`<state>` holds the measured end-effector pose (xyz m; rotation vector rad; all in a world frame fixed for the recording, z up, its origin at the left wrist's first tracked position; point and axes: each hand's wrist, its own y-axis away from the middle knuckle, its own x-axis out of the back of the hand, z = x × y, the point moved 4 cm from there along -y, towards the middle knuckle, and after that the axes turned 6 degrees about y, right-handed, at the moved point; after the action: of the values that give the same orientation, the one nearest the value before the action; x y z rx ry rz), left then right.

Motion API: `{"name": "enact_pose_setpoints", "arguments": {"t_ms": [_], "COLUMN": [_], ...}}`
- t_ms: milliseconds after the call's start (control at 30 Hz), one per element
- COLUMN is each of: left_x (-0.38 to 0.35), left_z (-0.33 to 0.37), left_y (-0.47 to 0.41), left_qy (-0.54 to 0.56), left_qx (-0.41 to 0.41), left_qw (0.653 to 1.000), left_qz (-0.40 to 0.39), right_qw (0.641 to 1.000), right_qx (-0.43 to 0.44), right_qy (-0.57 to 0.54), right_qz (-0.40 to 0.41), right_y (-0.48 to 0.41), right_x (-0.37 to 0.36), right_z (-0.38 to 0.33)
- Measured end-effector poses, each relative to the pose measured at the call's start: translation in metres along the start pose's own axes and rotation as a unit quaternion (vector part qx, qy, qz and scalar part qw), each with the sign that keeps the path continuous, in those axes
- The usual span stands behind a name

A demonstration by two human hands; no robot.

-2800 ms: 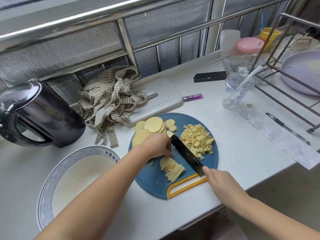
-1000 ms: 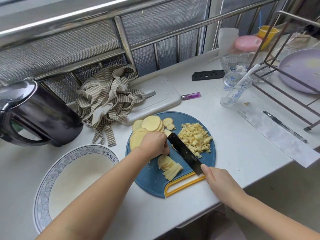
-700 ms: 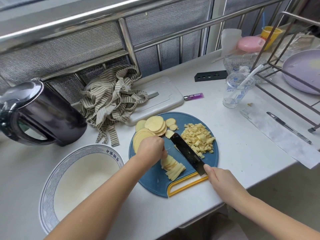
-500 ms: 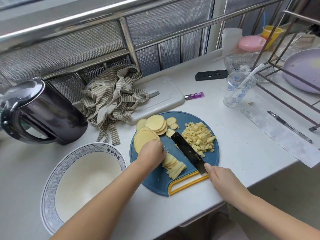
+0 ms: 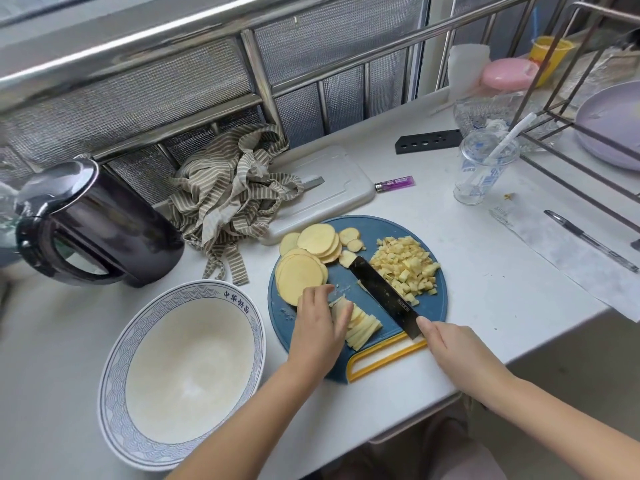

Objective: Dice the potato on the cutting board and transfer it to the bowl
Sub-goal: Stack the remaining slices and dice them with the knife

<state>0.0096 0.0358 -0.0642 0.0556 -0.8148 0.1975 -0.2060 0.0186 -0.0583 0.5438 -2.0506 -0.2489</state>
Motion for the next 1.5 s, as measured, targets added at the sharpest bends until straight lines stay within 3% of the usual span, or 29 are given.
{"name": "enact_pose_setpoints", "arguments": {"t_ms": [133,433,567,767,1267,1500], "left_x": [-0.017,-0.041,-0.046,-0.047,-0.056,-0.057], "left_z": [-0.007,-0.011,-0.014,-0.012,-0.012,-0.010], "left_y": [0.017,0.025,0.025,0.023,0.028,0.026], "left_qy": [-0.036,-0.085,-0.101,-0.136,-0.190,-0.196], "left_qx": [-0.024,-0.010,0.010,0.009,-0.023,-0.037], "left_qw": [0.999,0.995,0.994,0.990,0.979,0.978], "left_qz": [-0.008,0.053,0.029,0.024,0.075,0.067], "right_qw": [1.000,0.998,0.988,0.971,0.942,0.961], "right_qx": [0.004,0.042,0.097,0.104,0.169,0.127], "right_qy": [0.009,0.011,0.116,0.206,0.261,0.244], "right_qz": [0.002,0.047,0.041,0.055,0.130,0.040], "right_y": [0.002,0.036,0.047,0.042,0.023,0.019], "right_x": [0.001,0.007,0.004,-0.004,-0.011,-0.013], "right_z": [-0.004,-0.020,-0.039,-0.035,-0.011,-0.012]}}
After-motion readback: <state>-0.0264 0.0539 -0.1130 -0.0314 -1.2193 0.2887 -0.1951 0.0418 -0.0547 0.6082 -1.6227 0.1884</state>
